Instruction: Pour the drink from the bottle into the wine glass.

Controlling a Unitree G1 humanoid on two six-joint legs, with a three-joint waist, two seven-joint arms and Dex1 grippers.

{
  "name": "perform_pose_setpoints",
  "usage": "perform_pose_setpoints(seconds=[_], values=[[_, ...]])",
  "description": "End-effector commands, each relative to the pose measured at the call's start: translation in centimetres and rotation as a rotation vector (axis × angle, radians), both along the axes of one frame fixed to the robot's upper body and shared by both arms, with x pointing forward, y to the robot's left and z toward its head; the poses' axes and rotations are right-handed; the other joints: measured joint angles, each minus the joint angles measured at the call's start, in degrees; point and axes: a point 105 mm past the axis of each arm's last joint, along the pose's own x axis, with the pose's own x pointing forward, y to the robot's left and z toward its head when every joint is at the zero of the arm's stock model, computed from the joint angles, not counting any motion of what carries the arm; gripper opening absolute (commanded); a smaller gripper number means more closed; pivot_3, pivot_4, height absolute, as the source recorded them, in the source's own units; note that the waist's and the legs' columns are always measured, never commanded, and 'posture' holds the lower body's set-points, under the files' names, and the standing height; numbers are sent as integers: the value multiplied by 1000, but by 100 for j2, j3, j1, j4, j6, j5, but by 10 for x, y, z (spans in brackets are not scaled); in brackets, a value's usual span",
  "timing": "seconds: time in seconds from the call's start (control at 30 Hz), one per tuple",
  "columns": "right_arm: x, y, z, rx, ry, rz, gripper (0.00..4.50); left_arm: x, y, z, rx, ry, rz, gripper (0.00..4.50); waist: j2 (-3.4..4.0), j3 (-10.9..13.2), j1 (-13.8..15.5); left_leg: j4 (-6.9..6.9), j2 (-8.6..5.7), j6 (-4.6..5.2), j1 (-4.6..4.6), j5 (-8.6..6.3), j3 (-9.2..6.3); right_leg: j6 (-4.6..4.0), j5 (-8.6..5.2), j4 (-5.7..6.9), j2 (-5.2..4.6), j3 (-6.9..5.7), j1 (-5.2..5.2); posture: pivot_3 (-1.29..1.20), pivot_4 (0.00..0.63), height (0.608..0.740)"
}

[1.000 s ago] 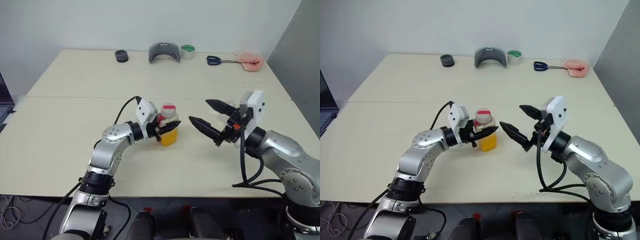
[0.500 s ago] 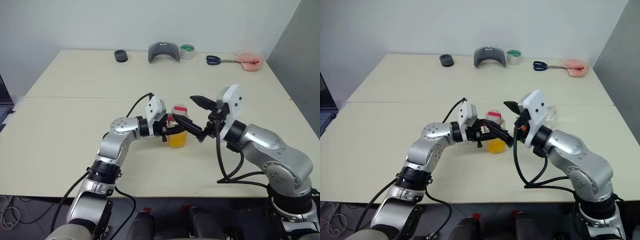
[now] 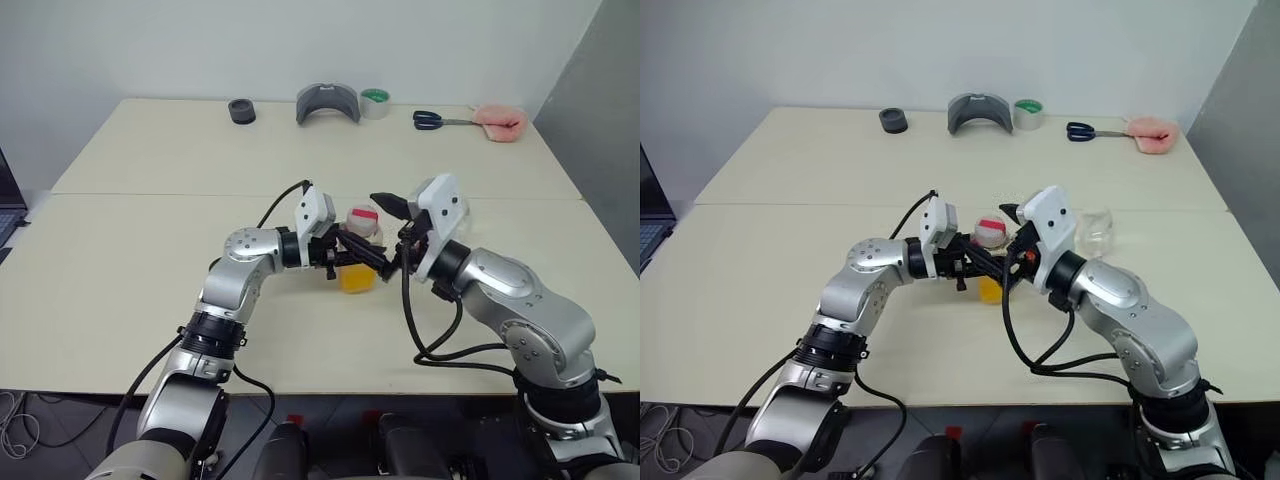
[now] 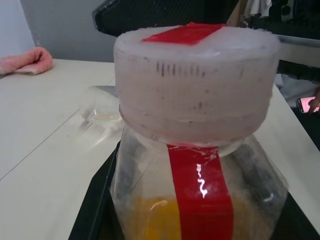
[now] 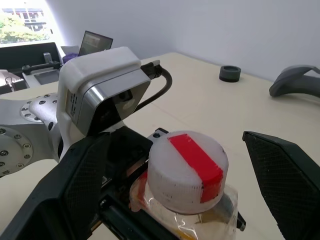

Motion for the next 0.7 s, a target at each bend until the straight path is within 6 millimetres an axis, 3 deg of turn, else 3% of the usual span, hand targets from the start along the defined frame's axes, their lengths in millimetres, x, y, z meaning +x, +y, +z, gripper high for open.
perform_pose_setpoints(seconds=[0.03,0.27,0.37,0.57,0.7], values=[[-3,2,8,13,-47,16,4500,-3,-4,17,-13,-72,-28,1778,0,0,0,0,0,0,0,0,-1,0,0,0,0,-1,0,0,150,740],[-1,5,4,2,-49,25,4500,-3,-4,19,-12,-77,-24,1778,0,0,-1,0,0,0,0,0,0,0,0,0,0,0,-1,0,150,740],[0,5,5,5,-56,27,3888,-3,-4,20,-13,-77,-20,1778,1,0,-1,0,0,0,0,0,0,0,0,0,0,0,-1,0,150,740],[0,7,2,-17,-73,67,1872,-5,-5,22,-16,-79,-21,1778,1,1,-1,0,0,0,0,0,0,0,0,0,0,0,-1,0,150,740],[-1,12,-1,-97,-120,184,1839,-6,-5,25,-24,-71,-27,1775,2,2,-1,0,0,0,0,0,1,0,0,0,0,0,-1,0,150,740]])
